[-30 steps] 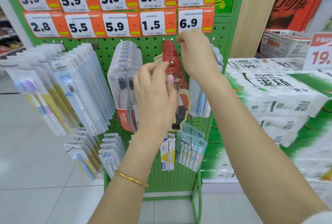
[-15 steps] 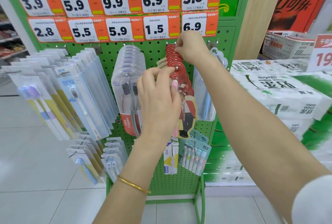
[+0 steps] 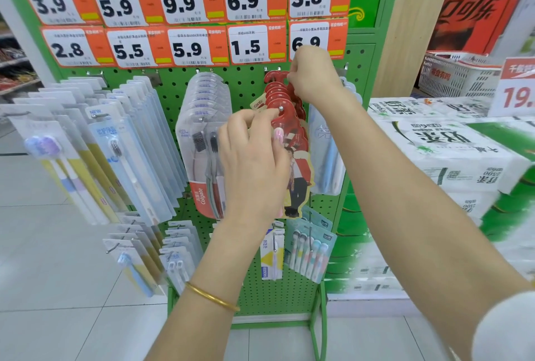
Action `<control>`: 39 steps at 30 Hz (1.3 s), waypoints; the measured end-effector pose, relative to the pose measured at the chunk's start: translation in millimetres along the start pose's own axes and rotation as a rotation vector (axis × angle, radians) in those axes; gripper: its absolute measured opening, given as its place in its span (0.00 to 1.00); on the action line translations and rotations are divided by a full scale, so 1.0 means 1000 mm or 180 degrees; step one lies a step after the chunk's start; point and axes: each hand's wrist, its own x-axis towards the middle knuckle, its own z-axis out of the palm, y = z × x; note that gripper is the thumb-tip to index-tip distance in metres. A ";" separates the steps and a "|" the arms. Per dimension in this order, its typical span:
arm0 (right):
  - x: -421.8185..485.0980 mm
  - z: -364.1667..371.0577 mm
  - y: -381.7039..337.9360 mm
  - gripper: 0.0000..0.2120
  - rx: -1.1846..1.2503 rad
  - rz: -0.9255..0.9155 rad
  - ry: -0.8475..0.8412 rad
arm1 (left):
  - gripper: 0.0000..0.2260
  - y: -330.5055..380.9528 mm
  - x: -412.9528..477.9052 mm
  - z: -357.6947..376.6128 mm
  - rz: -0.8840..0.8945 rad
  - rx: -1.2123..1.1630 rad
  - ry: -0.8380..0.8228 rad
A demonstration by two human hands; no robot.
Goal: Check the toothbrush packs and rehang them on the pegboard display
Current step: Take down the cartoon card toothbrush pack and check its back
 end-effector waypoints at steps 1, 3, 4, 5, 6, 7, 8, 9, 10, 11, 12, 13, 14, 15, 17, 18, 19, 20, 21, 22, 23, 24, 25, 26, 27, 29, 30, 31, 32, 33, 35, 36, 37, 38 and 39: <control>-0.003 0.000 0.001 0.11 -0.0044 -0.0013 0.0050 | 0.16 0.000 -0.001 0.000 -0.0004 0.0007 0.0005; -0.010 -0.001 0.004 0.12 -0.0107 -0.0023 0.0159 | 0.16 0.000 -0.003 0.001 -0.0009 0.0038 0.0016; -0.014 -0.002 0.004 0.11 -0.0120 -0.0033 0.0209 | 0.17 0.001 -0.004 0.002 -0.0005 0.0049 0.0020; -0.018 -0.003 0.005 0.10 -0.0132 -0.0040 0.0241 | 0.17 0.001 -0.005 0.002 0.0000 0.0054 0.0022; -0.022 -0.004 0.006 0.09 -0.0144 -0.0035 0.0268 | 0.17 0.001 -0.006 0.002 -0.0001 0.0055 0.0022; -0.026 -0.005 0.008 0.10 -0.0164 -0.0010 0.0297 | 0.16 0.001 -0.007 0.003 -0.0004 0.0057 0.0027; -0.031 -0.006 0.009 0.11 -0.0198 0.0032 0.0328 | 0.16 0.001 -0.008 0.003 -0.0013 0.0059 0.0037; -0.035 -0.007 0.011 0.15 -0.0219 0.0081 0.0362 | 0.16 0.001 -0.009 0.004 -0.0024 0.0064 0.0043; -0.041 -0.009 0.012 0.17 -0.0218 0.0118 0.0385 | 0.16 0.002 -0.011 0.004 -0.0036 0.0066 0.0047; -0.046 -0.010 0.013 0.19 -0.0200 0.0132 0.0403 | 0.17 0.003 -0.013 0.005 -0.0046 0.0066 0.0049; -0.052 -0.012 0.014 0.20 -0.0186 0.0131 0.0438 | 0.17 0.003 -0.014 0.005 -0.0056 0.0063 0.0054; -0.058 -0.013 0.013 0.19 -0.0173 0.0118 0.0491 | 0.18 0.004 -0.016 0.006 -0.0064 0.0061 0.0063; -0.064 -0.015 0.012 0.16 -0.0147 0.0086 0.0556 | 0.19 0.004 -0.018 0.007 -0.0071 0.0060 0.0076; -0.070 -0.017 0.011 0.13 -0.0129 0.0042 0.0608 | 0.19 0.004 -0.020 0.007 -0.0085 0.0061 0.0091; -0.080 -0.022 0.006 0.09 -0.0152 -0.0047 0.0663 | 0.19 0.006 -0.024 0.009 -0.0147 0.0029 0.0093; -0.084 -0.024 0.004 0.09 -0.0189 -0.0066 0.0674 | 0.19 0.007 -0.026 0.010 -0.0173 0.0003 0.0085; -0.087 -0.026 0.003 0.09 -0.0224 -0.0066 0.0686 | 0.19 0.008 -0.028 0.011 -0.0177 -0.0012 0.0089; -0.090 -0.028 0.002 0.10 -0.0244 -0.0053 0.0695 | 0.19 0.009 -0.029 0.011 -0.0169 -0.0011 0.0107; -0.093 -0.029 0.004 0.10 -0.0255 -0.0027 0.0695 | 0.19 0.011 -0.030 0.011 -0.0159 -0.0005 0.0125; -0.096 -0.030 0.006 0.12 -0.0273 0.0000 0.0699 | 0.19 0.012 -0.032 0.011 -0.0154 -0.0005 0.0140; -0.101 -0.030 0.009 0.15 -0.0304 0.0022 0.0700 | 0.19 0.013 -0.033 0.011 -0.0154 -0.0014 0.0148; -0.106 -0.030 0.012 0.16 -0.0313 0.0036 0.0697 | 0.19 0.013 -0.034 0.011 -0.0156 -0.0033 0.0150; -0.112 -0.029 0.016 0.15 -0.0276 0.0043 0.0709 | 0.19 0.015 -0.037 0.012 -0.0150 -0.0058 0.0145; -0.118 -0.028 0.021 0.12 -0.0210 0.0051 0.0732 | 0.19 0.015 -0.039 0.012 -0.0146 -0.0091 0.0129; -0.124 -0.027 0.025 0.09 -0.0103 0.0064 0.0768 | 0.19 0.015 -0.043 0.013 -0.0155 -0.0139 0.0097; -0.139 -0.025 0.035 0.05 0.0164 0.0097 0.0812 | 0.18 0.016 -0.052 0.014 -0.0195 -0.0278 0.0038; -0.147 -0.023 0.040 0.04 0.0280 0.0098 0.0820 | 0.18 0.016 -0.057 0.015 -0.0205 -0.0344 0.0022; -0.155 -0.020 0.045 0.05 0.0380 0.0106 0.0809 | 0.17 0.017 -0.063 0.015 -0.0199 -0.0402 0.0001; -0.163 -0.018 0.051 0.05 0.0519 0.0136 0.0789 | 0.17 0.018 -0.070 0.015 -0.0184 -0.0467 -0.0029; -0.170 -0.017 0.056 0.05 0.0717 0.0198 0.0759 | 0.16 0.018 -0.076 0.016 -0.0181 -0.0580 -0.0087; -0.181 -0.015 0.068 0.04 0.1123 0.0353 0.0588 | 0.14 0.018 -0.087 0.020 -0.0351 -0.1027 -0.0319; -0.185 -0.014 0.074 0.05 0.1295 0.0425 0.0451 | 0.13 0.018 -0.091 0.021 -0.0514 -0.1269 -0.0479; -0.189 -0.013 0.080 0.05 0.1457 0.0482 0.0294 | 0.12 0.017 -0.095 0.023 -0.0680 -0.1443 -0.0659; -0.193 -0.013 0.085 0.06 0.1623 0.0529 0.0132 | 0.12 0.016 -0.098 0.025 -0.0855 -0.1583 -0.0854; -0.196 -0.012 0.089 0.07 0.1804 0.0570 -0.0013 | 0.12 0.015 -0.101 0.026 -0.1055 -0.1732 -0.1081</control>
